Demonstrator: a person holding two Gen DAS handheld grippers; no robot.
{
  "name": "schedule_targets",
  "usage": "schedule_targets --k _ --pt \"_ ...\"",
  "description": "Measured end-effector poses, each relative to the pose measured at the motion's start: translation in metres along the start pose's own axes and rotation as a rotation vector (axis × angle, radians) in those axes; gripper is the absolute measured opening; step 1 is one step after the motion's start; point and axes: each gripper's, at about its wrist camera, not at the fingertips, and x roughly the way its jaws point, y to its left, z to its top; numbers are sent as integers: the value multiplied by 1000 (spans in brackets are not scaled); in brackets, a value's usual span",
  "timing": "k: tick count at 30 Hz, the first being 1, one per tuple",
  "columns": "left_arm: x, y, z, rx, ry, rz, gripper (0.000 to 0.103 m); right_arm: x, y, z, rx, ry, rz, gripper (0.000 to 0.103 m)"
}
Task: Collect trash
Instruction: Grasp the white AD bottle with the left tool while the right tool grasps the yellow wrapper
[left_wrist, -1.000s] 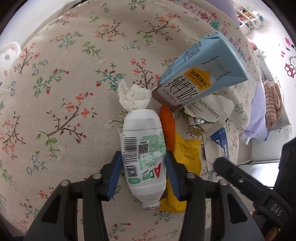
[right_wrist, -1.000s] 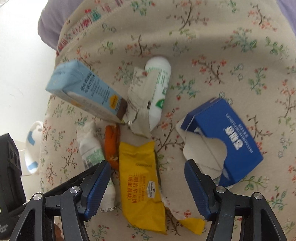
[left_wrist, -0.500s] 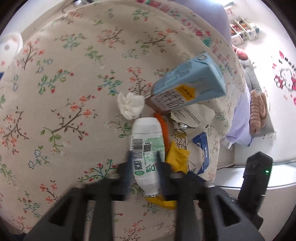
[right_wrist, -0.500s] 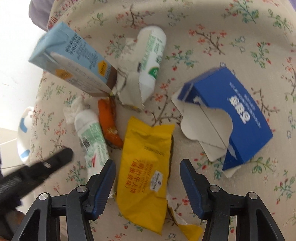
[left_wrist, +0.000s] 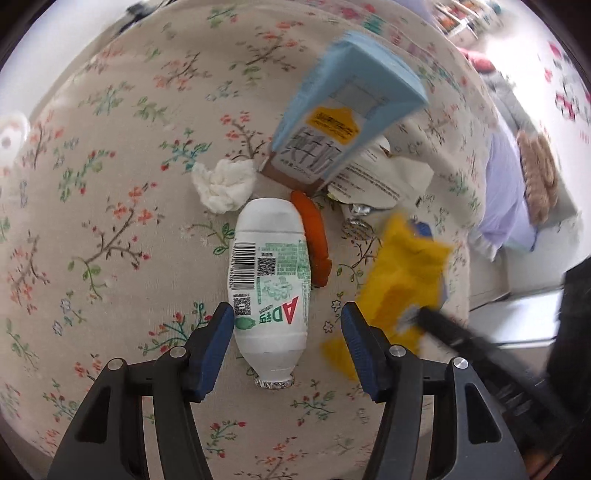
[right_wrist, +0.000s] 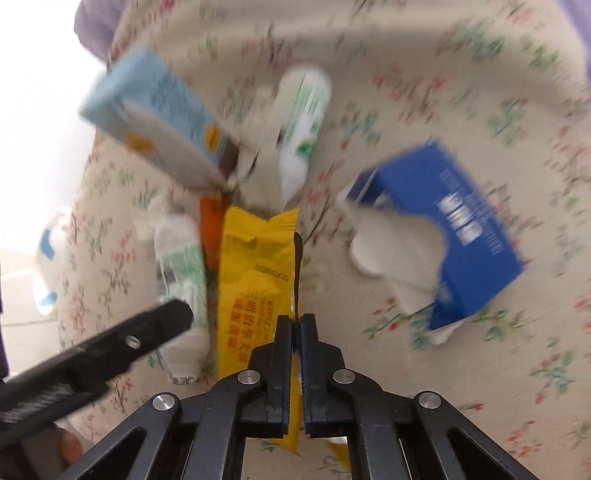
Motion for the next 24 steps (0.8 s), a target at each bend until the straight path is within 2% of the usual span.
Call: schedule_targets --k 6,9,11,12,18,24 --pt "22 -18 -7 113 36 139 63 -28 -19 5 37 -85 -36 3" --pt "26 -23 -7 140 9 186 63 -36 -21 6 30 -103 -32 3" --pt "27 -25 -7 144 11 163 62 -37 -18 6 14 -105 -21 3" --pt "27 -23 -8 134 14 137 54 -38 -17 5 8 -105 -17 3" --pt "17 -6 -11 90 30 60 51 -45 -18 6 6 -128 2 3" --pt "-10 12 -13 77 4 9 50 -49 -13 6 -2 -143 25 3"
